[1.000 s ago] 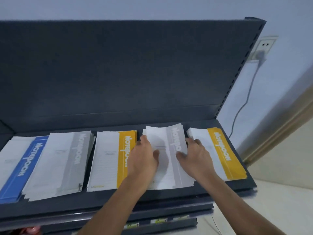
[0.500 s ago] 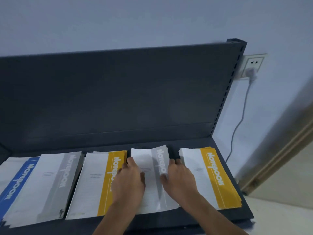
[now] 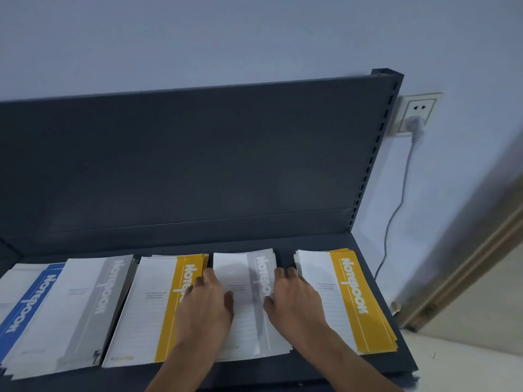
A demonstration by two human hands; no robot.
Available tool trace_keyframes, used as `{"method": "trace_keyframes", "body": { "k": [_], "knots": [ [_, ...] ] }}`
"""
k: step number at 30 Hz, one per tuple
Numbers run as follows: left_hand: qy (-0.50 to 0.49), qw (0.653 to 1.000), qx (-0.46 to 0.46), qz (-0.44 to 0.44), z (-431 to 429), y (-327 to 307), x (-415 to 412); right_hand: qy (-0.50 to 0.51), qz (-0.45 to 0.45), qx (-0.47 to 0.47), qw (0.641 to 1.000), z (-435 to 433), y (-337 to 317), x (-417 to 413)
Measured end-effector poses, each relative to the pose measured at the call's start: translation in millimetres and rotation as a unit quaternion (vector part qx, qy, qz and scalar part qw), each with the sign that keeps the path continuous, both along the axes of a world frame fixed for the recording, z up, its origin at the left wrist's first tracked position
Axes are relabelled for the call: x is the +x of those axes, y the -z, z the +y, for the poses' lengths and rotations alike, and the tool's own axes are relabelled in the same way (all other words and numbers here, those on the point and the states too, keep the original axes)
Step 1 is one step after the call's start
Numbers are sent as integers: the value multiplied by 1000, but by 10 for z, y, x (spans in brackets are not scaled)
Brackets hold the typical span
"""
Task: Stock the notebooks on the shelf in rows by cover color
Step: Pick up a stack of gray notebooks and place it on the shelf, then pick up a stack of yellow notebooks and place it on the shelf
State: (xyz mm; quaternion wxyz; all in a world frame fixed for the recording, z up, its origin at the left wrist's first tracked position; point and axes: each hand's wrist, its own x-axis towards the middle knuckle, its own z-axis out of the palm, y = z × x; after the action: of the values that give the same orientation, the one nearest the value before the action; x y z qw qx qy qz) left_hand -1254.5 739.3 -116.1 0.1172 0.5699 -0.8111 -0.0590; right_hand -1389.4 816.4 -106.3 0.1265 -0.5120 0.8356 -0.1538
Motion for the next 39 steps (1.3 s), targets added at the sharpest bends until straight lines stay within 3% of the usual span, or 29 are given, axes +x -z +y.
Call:
{"method": "trace_keyframes", "body": {
  "k": [12, 26, 31, 39],
  "knots": [
    [9, 999, 8, -33, 5, -93, 50, -8, 16, -31, 999, -59, -3, 26],
    [9, 999, 23, 42, -226, -258, 733, -102, 42, -41, 993, -626, -79, 904],
    [-86, 993, 23, 79, -464, -394, 1500, -190, 44, -40, 980, -943, -217, 1506],
    [-249, 961, 30, 112, -749, -411, 3575, -310, 34, -50, 949, -1554, -465, 3113]
  ]
}}
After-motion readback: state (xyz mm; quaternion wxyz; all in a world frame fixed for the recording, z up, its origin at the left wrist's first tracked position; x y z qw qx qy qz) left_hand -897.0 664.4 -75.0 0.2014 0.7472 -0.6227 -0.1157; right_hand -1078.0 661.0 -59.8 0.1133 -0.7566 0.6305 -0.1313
